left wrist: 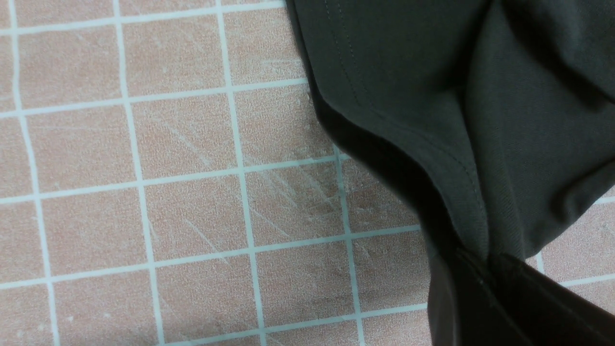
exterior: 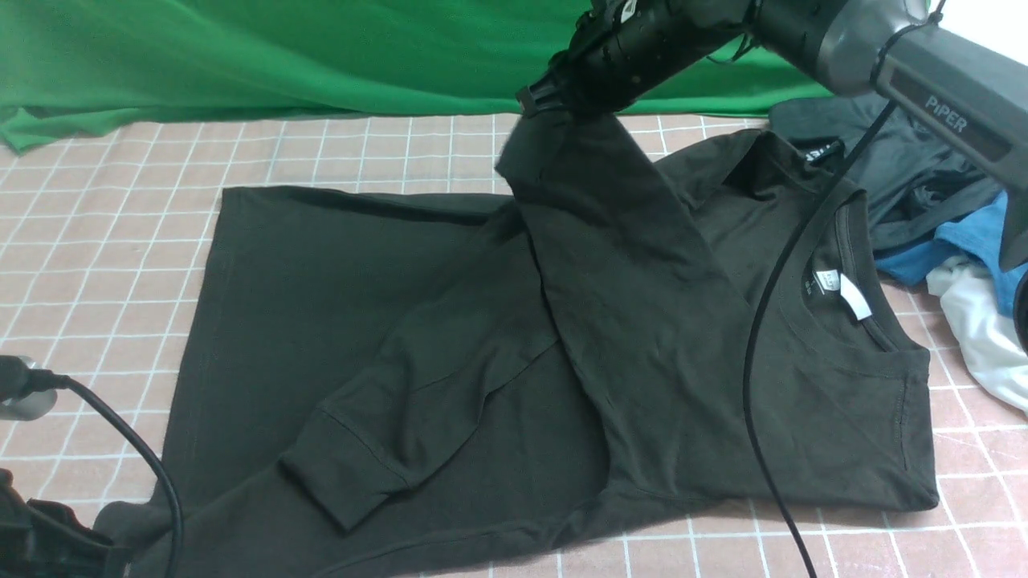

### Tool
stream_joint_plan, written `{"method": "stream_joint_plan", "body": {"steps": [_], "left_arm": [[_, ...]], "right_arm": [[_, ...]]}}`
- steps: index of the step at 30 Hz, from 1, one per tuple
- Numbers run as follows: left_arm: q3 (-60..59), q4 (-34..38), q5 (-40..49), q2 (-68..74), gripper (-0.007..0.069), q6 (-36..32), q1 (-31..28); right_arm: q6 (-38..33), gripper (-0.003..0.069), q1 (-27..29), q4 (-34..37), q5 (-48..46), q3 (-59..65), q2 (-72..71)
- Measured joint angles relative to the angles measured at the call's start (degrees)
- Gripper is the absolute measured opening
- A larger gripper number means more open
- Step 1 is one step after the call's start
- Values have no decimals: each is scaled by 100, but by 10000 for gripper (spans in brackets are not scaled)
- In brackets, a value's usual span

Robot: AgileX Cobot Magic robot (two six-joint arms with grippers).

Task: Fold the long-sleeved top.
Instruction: Use the right arm to drag and place the cuff at thecentered position on the left edge of the fabric

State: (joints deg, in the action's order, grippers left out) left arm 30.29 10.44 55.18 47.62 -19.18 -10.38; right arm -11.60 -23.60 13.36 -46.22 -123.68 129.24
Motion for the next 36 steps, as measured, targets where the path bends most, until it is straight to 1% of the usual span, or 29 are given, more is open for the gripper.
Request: {"method": "stream_joint_plan", "body": {"steps": [2,3,4,5,6,7,8,9,12,14,16,17,18,20,21,22,24,25,27,28,29,30,31,32,34,36], "left_arm": [[0,0,0,0,39,0,0],[0,0,0,0,39,0,0],[0,0,0,0,39,0,0],[0,0,0,0,39,0,0],[0,0,0,0,39,0,0],[0,0,0,0,39,0,0],[0,0,0,0,39,0,0],[0,0,0,0,39,0,0],[0,0,-2,0,39,0,0],[0,0,-51,0,39,0,0],[0,0,-90,0,39,0,0],[0,0,-104,0,39,0,0],[0,0,-104,0,39,0,0],[0,0,-110,0,39,0,0],[0,0,-110,0,39,0,0],[0,0,-124,0,39,0,0],[0,5,-125,0,39,0,0],[0,5,-125,0,39,0,0],[0,5,-129,0,39,0,0],[0,5,-129,0,39,0,0],[0,5,-129,0,39,0,0],[0,5,-129,0,39,0,0],[0,10,-129,0,39,0,0],[0,10,-129,0,39,0,0],[0,10,-129,0,39,0,0],[0,10,-129,0,39,0,0]], "right_arm": [[0,297,0,0,284,0,6],[7,365,0,0,466,0,6],[20,452,0,-6,619,-5,6],[20,503,0,-18,679,-5,6],[20,514,0,-17,687,-5,6],[26,568,0,-35,677,-5,-8],[18,606,0,-86,587,-5,-29],[26,629,0,-168,415,-10,-86],[19,613,0,-421,23,-15,-254],[25,521,0,-737,-745,-32,-569],[94,442,0,-823,-1391,-63,-715],[184,391,0,-864,-1743,-54,-786],[225,376,0,-864,-1895,-12,-810],[386,314,-32,-877,-2195,392,-934],[400,311,-40,-877,-2205,439,-953],[474,302,-115,-905,-2263,833,-1043],[603,318,-338,-911,-2289,1706,-1233],[612,321,-363,-911,-2289,1783,-1253],[659,372,-644,-903,-2071,2635,-1518],[670,384,-698,-897,-1992,2777,-1560],[697,415,-828,-891,-1737,3098,-1654],[743,473,-1034,-880,-1227,3537,-1760],[750,479,-1051,-880,-1173,3574,-1780],[761,517,-1160,-880,-865,3791,-1797],[772,547,-1242,-880,-383,4001,-1772],[777,556,-1256,-886,-70,4085,-1648]]}}
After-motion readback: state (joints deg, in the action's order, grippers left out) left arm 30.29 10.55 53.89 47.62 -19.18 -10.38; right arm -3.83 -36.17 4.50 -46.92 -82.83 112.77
